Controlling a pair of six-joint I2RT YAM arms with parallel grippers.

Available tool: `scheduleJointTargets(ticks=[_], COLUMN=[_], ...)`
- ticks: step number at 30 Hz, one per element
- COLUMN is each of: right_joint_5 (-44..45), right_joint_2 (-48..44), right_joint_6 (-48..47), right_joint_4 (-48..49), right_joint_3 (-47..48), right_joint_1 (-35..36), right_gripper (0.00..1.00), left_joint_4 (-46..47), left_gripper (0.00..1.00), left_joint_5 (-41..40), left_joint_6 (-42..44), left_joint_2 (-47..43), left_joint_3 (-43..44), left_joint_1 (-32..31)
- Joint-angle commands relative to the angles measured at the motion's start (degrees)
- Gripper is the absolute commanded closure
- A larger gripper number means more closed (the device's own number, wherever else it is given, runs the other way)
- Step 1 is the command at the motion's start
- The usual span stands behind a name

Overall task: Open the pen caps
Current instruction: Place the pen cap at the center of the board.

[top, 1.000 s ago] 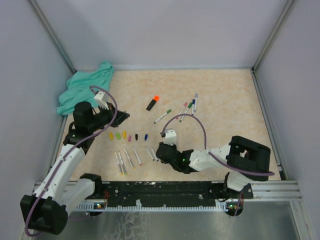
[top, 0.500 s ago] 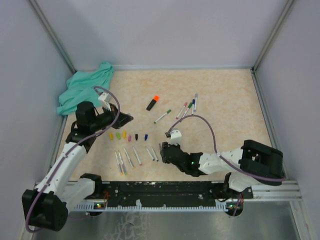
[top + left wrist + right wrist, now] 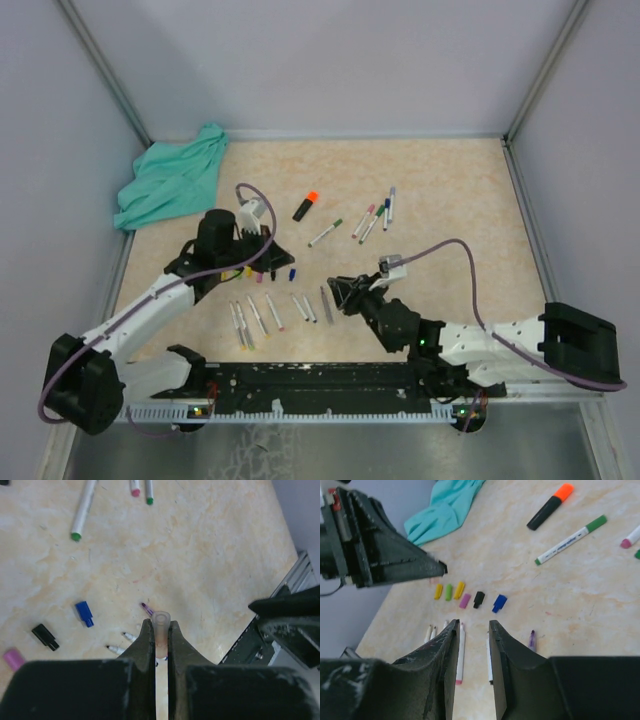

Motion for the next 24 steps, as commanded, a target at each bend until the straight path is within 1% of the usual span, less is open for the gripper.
scheduleJointTargets(ticks=[1,3,5,7,9,12,16,19,22,24], right_joint_5=[10.8,12.0,13.1,14.1,15.1,14.7,14.0,14.4,14.6,14.5], right_joint_2=[0.2,0.5,0.8,2.0,3.2,4.3,5.3,5.3,5.0,4.8], right_joint_6=[-2.2,0.7,4.5,5.0,5.2,6.0,6.3,6.6,7.2,7.4], right_joint_4=[21.0,24.2,29.4,38.0,42.8,43.4,43.0,44.0,43.8,43.5], right_joint_3=[-6.5,-9.7,-13.0,-16.6,-18.4,-18.0,-17.3,-18.1,-18.3,-18.3], right_joint_1=[0.3,0.3,0.3,0.3,0.3,0.2,0.2,0.2,0.2,0.2], right_gripper=[0.7,0.69,0.65,0.65,0.65,0.65,0.64,0.64,0.64,0.64], left_joint_4=[4.1,5.6,6.2,4.3,0.7,-3.2,-4.4,-4.6,-5.3,-5.8], left_gripper=[1.0,1.0,1.0,1.0,1.0,1.0,1.0,0.97,0.91,0.88], left_joint_5=[-17.7,-22.2,-25.9,-27.8,-29.8,-33.7,-36.6,-37.7,-37.6,-37.7], left_joint_6=[-3.3,-3.8,-4.6,-4.8,-5.7,-7.4,-7.9,-7.9,-7.8,-8.1], left_joint_2=[-2.0,-0.5,2.4,6.9,11.9,18.8,24.9,28.3,31.5,33.1], left_joint_3=[-3.2,-4.6,-4.3,-2.0,2.6,7.4,11.1,13.4,15.7,16.9], left_joint_1=[-8.9,-10.1,-11.1,-12.3,-13.4,-15.8,-18.6,-20.4,-21.1,-21.3])
